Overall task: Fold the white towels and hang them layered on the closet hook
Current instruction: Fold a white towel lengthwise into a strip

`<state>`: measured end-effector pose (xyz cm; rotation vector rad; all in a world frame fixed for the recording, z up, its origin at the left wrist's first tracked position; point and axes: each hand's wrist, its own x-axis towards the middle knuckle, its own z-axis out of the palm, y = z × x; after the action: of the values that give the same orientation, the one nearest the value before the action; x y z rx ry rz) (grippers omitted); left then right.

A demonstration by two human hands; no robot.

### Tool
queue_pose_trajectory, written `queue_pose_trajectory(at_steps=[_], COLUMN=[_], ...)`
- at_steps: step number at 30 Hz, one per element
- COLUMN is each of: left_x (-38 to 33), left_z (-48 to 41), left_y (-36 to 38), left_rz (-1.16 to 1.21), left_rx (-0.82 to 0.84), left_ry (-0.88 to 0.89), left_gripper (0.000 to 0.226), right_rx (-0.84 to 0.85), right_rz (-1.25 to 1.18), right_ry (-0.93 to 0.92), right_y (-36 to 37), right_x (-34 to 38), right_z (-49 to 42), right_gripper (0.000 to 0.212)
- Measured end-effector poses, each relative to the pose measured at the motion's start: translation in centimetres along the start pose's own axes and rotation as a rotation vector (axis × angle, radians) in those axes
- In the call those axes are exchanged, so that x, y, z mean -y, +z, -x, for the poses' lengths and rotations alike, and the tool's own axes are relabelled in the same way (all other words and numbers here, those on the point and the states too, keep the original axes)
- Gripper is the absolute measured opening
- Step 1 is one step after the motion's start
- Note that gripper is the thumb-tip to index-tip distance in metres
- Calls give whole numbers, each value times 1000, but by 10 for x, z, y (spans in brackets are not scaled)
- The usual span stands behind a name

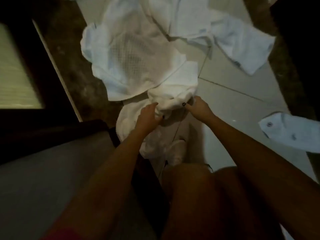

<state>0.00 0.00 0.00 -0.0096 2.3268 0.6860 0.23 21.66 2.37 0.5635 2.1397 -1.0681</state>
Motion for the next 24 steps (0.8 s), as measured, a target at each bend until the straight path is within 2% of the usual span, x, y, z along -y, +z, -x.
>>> queue_pose_trajectory(at_steps=[2, 5, 7, 10, 13, 16, 19, 22, 24], left_x=[17, 27, 21, 2, -16, -44, -80, -122, -155], left_z=[-24, -56, -73, -73, -40, 10, 63, 117, 151], left_y=[16, 31, 34, 32, 21, -13, -57, -106, -139], left_rz=[-12, -187, -262, -288, -73, 14, -24, -116, 109], left_rx=[-14, 48, 67, 58, 117, 184, 268, 370, 318], left_ry=[14, 116, 175, 177, 83, 67, 71, 53, 6], left_gripper=[67, 84, 70, 32, 25, 25, 26, 18, 10], right_rx=[-16, -56, -100, -149, -142, -109, -69, -21, 16], right_rz=[-188, -435, -535, -660, -592, -495, -367, -89, 41], right_ry=[70, 268, 426, 446, 354, 228, 161, 3, -56], right_y=[20, 33, 31, 26, 14, -13, -46, -82, -104], right_x=[-10, -14, -6, 6, 17, 36, 65, 101, 116], right_z=[-26, -64, -85, -87, -48, 10, 72, 141, 189], right_gripper=[62, 78, 74, 46, 32, 30, 27, 20, 16])
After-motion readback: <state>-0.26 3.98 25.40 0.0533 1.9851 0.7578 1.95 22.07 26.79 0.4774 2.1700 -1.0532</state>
